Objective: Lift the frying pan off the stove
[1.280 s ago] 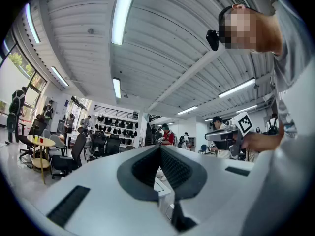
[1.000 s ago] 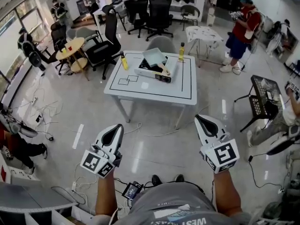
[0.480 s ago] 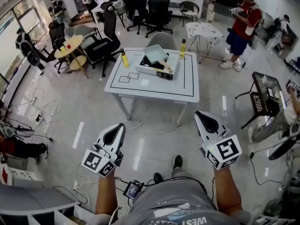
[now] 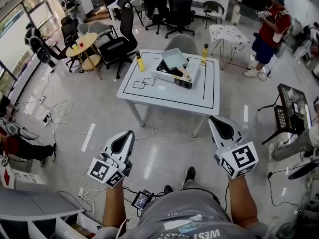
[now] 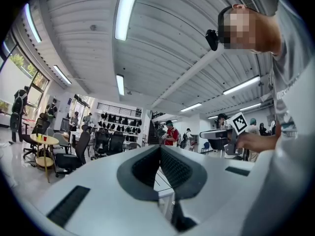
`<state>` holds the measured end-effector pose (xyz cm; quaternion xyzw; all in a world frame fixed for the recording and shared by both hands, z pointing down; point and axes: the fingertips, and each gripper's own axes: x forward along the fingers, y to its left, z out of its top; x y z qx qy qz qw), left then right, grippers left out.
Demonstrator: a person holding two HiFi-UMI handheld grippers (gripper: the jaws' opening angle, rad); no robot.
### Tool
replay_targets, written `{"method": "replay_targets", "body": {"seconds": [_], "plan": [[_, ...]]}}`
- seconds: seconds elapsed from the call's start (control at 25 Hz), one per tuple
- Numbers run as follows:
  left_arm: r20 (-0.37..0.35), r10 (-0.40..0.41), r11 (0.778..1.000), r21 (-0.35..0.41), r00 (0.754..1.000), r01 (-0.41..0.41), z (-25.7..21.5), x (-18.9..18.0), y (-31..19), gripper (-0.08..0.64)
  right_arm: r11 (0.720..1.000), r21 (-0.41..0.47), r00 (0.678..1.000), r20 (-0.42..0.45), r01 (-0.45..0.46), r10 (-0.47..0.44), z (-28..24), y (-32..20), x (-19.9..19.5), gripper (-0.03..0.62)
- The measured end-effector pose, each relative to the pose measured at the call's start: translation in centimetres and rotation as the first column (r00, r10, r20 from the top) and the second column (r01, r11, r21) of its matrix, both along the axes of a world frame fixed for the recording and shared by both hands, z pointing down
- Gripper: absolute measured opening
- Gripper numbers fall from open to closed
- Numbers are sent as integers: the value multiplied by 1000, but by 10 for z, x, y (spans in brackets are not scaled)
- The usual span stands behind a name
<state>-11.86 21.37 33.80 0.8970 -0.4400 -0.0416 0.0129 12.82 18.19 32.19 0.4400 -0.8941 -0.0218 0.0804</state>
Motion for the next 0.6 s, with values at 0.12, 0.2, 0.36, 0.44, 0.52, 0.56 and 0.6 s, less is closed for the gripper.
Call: {"method": "replay_targets", "body": {"seconds": [0.12,0.2,0.36,0.44,0.52,0.56,0.6], "plan": [[5,-11,1000,-5,1000,11,2,6,-12,-2,1000,-3,1000,6,12,-12,2,-19,5,15],[9,-21,1000,-7,1000,21,2,10,-22,-2,1000,-6,1000,8,21,-21,3,-32,8,15],[6,-49,999,-10,999,49,1,16,-40,-2,999,-14,999,10,45,-45,4,-57,14,15],[8,-61,998,-11,998,61,2,20,-47,-2,998,-14,998,11,61,-61,5,-68,16,15],[10,-76,997,-11,997,76,2,23,-54,-2,997,-14,997,13,78,-78,7,-80,17,15],[10,-85,996,-10,996,85,3,23,-57,-2,996,-13,996,13,89,-88,7,-86,18,15],[10,-96,995,-9,995,96,2,24,-61,-2,995,-11,995,13,99,-99,7,-92,18,15]]}}
